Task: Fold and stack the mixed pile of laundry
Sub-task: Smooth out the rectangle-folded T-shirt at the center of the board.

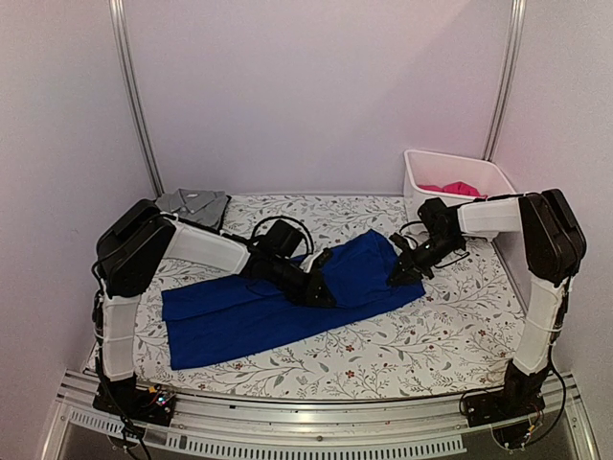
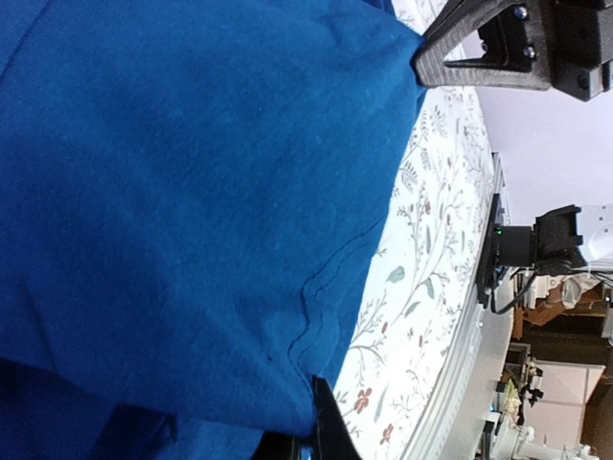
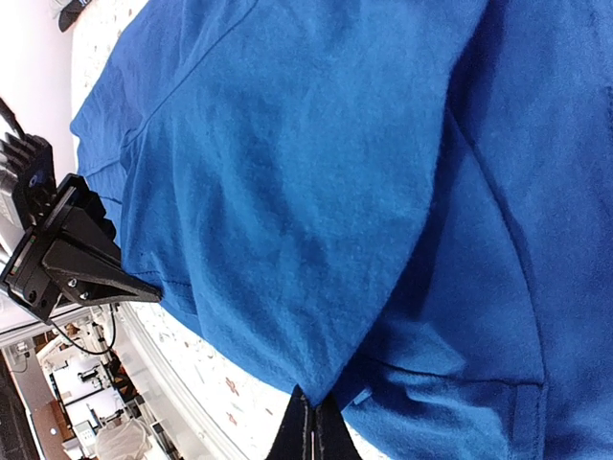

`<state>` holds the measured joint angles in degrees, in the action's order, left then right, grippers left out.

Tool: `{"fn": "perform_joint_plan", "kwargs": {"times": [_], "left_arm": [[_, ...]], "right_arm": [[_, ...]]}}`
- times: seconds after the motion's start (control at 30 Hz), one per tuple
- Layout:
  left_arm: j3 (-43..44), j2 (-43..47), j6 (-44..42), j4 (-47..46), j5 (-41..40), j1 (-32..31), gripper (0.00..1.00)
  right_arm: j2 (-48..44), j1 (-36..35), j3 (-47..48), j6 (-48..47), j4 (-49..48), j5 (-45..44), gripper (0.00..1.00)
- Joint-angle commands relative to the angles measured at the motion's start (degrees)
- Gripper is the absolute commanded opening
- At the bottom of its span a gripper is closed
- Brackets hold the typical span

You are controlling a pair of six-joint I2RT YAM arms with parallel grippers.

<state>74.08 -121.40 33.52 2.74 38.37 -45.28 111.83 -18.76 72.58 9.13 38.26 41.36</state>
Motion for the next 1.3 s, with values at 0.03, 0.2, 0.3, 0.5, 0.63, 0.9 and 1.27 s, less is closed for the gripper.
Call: {"fn": "perform_joint_plan", "kwargs": {"times": [0.03, 0.2, 0.3, 0.5, 0.63, 0.9, 1.27], "left_arm": [[-1.64, 2.47, 0.92, -0.72, 1.93, -1.14, 0.00], [-2.05, 1.92, 1.14, -0.31, 2.03, -1.07, 0.00], [-1.98, 1.58, 1.38, 0.10, 1.32, -0.61, 0.00], [-1.83, 0.57, 2.84, 1.02, -0.39, 1.00, 0.02], [-1.63, 0.87, 2.33, 1.65, -0.98, 1.32, 0.22], [-3.88, 8.36, -2.85, 4.73, -2.46, 1.46, 0.51], [-4.70, 15.96, -11.29, 17.07, -14.03, 12.13, 0.72]], "right_arm": [[-2.70, 0.02, -1.39, -0.82, 2.76, 2.15, 0.00], [-2.56, 0.04, -3.57, 0.35, 1.34, 3.43, 0.00], [-1.74, -0.09, -4.24, 1.42, -0.19, 4.74, 0.00], [-0.55, -0.26, -2.26, 2.80, -0.95, 4.77, 0.01], [0.46, -0.09, 0.15, 3.92, -1.18, 1.74, 0.12], [-3.34, 0.70, 2.46, 1.95, 2.09, -5.18, 0.27], [-0.93, -7.54, 9.01, 2.48, 2.04, -6.15, 0.35]]}}
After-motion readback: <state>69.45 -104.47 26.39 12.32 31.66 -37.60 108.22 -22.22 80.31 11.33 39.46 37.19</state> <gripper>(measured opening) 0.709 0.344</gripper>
